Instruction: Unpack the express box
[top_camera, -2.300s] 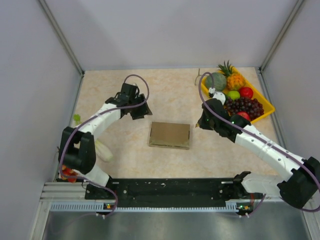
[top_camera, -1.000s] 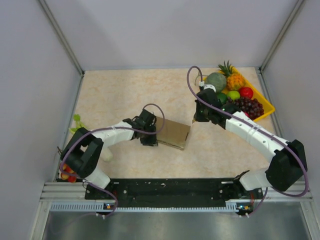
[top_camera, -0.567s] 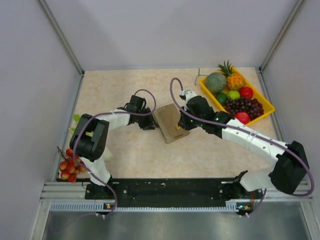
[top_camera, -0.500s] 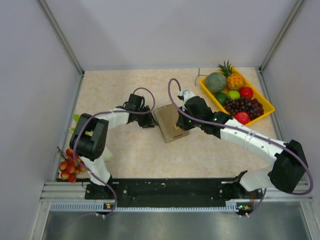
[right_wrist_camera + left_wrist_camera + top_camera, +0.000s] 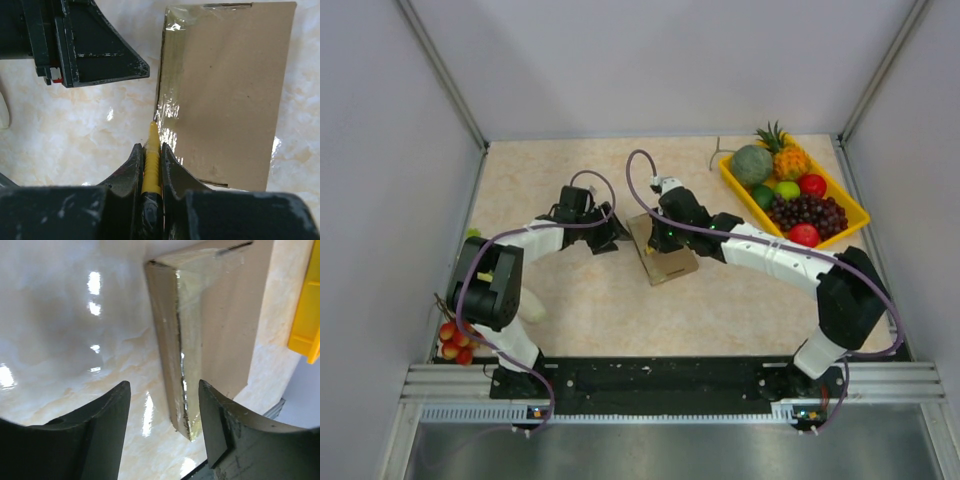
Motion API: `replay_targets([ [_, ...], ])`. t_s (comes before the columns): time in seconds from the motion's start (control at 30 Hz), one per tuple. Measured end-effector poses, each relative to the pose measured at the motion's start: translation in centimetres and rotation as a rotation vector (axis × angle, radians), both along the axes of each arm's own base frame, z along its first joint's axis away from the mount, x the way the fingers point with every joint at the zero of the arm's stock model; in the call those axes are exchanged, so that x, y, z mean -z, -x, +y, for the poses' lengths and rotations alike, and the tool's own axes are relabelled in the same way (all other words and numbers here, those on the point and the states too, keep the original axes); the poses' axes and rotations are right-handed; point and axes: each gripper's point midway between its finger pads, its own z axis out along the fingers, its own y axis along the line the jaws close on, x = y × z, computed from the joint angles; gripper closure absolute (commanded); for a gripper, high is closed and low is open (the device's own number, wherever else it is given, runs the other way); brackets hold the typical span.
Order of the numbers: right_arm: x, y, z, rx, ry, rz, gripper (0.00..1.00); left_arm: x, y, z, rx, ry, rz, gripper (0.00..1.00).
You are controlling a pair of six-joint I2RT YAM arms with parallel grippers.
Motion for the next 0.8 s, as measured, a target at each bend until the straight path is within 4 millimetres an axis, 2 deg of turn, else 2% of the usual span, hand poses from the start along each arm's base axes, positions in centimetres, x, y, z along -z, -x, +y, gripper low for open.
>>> replay_targets([
  [0.13, 0.6, 0.2, 0.9, -0.007, -0.005, 0.02, 1.0, -0.7, -0.4, -0.6, 0.014, 0.039, -0.025, 0.36],
  [0.3, 1.4, 0.0, 1.9, -0.009, -0.001, 0.032, 1.0, -0.7, -0.3, -0.9, 0.021, 0.052, -0.017, 0.37],
  [0.5, 2.6, -0.3, 1.7, 0.014, 0.024, 0.04, 1.0, -0.2, -0.5, -1.1, 0.026, 0.061, 0.003, 0.37],
  [0.8, 2.5, -0.7, 1.6, 0.035, 0.026, 0.027, 1.0, -0.1, -0.7, -1.4, 0.034, 0.073, 0.013, 0.38],
])
